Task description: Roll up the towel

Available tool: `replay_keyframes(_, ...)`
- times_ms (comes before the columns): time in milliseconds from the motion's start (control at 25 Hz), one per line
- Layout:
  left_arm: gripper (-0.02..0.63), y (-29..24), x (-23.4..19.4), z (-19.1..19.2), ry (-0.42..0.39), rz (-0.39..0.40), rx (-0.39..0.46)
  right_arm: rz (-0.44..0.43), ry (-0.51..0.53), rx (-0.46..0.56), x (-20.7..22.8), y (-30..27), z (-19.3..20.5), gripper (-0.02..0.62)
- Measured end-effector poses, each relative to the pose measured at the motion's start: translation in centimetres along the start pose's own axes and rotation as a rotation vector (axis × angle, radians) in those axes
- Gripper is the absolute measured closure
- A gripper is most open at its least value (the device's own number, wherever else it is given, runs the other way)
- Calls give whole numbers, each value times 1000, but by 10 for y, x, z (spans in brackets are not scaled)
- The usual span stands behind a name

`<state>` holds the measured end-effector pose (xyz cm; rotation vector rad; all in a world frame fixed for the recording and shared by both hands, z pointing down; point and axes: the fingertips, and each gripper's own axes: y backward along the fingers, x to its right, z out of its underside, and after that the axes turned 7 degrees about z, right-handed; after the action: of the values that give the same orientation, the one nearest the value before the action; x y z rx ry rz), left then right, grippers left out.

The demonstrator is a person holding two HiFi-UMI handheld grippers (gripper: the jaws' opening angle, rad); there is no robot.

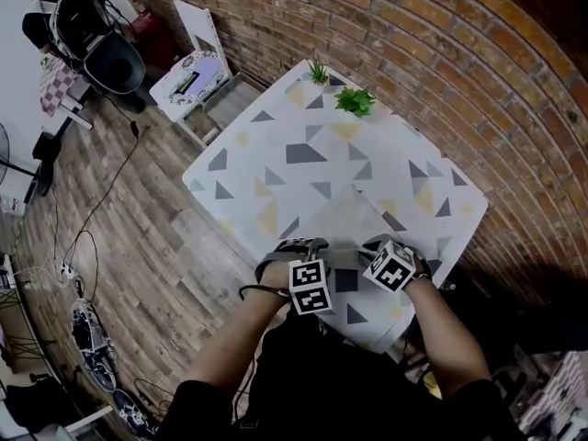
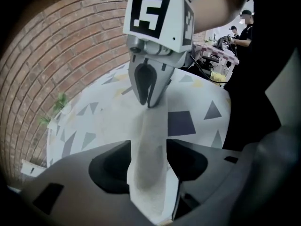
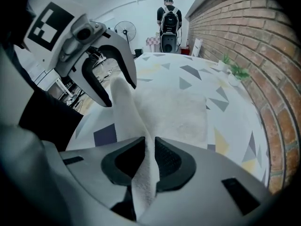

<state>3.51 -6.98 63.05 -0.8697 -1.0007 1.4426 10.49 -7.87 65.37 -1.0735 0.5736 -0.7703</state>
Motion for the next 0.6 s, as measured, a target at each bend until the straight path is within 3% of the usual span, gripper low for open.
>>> replay_keyframes(120, 357, -7, 8, -3, -40, 33, -22, 66, 12, 21, 8, 5, -4, 506)
replay_keyframes(240, 362, -15, 6, 0, -20, 36, -32, 156, 85, 78, 14, 20, -13, 506)
replay_keyframes(400, 374, -20, -3, 1, 41, 47, -18, 97, 146, 171, -14, 35, -24, 506)
replay_keyframes(520, 376, -18, -11, 1, 94, 54, 4, 66, 215, 137, -34, 25, -15, 482)
replay_keyframes(600, 376, -15, -17, 0, 112, 35, 15, 74, 228, 98, -37, 12, -6, 420)
